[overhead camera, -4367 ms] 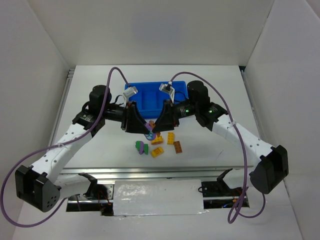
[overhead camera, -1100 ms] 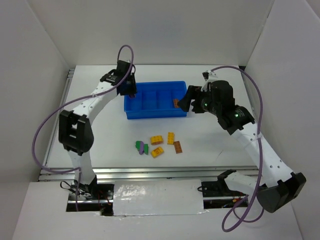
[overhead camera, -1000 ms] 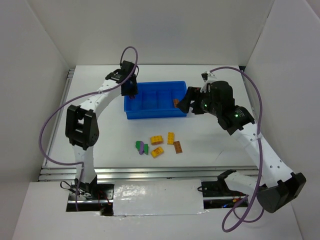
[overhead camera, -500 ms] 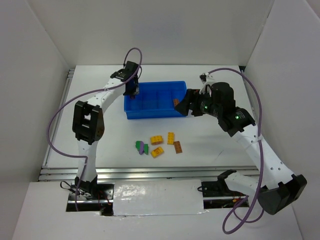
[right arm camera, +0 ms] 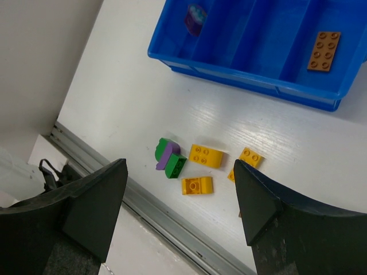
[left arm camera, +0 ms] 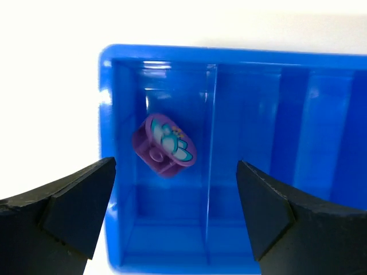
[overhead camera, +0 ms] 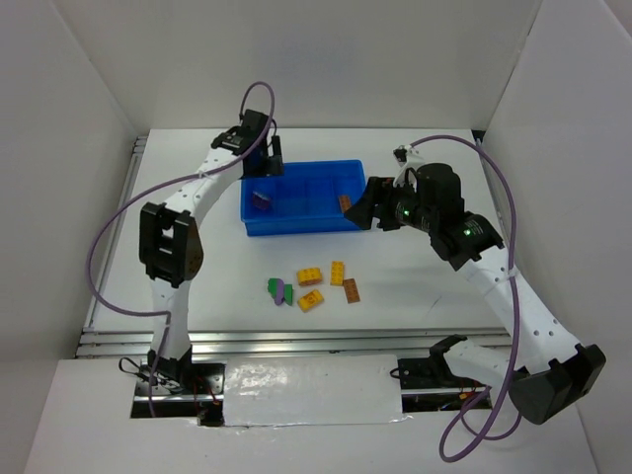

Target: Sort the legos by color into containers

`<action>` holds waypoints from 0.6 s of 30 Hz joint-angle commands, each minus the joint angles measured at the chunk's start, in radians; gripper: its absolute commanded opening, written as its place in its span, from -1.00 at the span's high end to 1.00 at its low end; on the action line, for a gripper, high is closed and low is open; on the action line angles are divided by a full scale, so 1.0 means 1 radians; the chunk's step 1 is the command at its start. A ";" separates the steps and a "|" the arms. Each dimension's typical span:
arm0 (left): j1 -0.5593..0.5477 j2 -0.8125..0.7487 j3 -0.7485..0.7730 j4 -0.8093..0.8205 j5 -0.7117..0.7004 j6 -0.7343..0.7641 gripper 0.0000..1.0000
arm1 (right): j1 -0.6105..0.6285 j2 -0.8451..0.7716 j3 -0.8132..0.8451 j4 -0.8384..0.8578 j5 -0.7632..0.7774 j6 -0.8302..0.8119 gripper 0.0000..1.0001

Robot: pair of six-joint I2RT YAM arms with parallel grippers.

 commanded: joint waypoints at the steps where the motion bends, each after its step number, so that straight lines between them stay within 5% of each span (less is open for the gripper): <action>1: 0.003 -0.169 0.012 0.001 -0.037 -0.020 -0.99 | 0.001 -0.014 0.010 0.031 0.004 -0.015 -0.63; 13: -0.044 -0.662 -0.293 -0.008 -0.046 -0.124 -0.96 | 0.034 0.023 -0.036 -0.063 0.232 0.031 -0.61; 18: -0.056 -0.850 -0.505 -0.052 -0.042 -0.103 -0.97 | 0.167 0.000 -0.148 -0.115 0.375 0.088 -0.60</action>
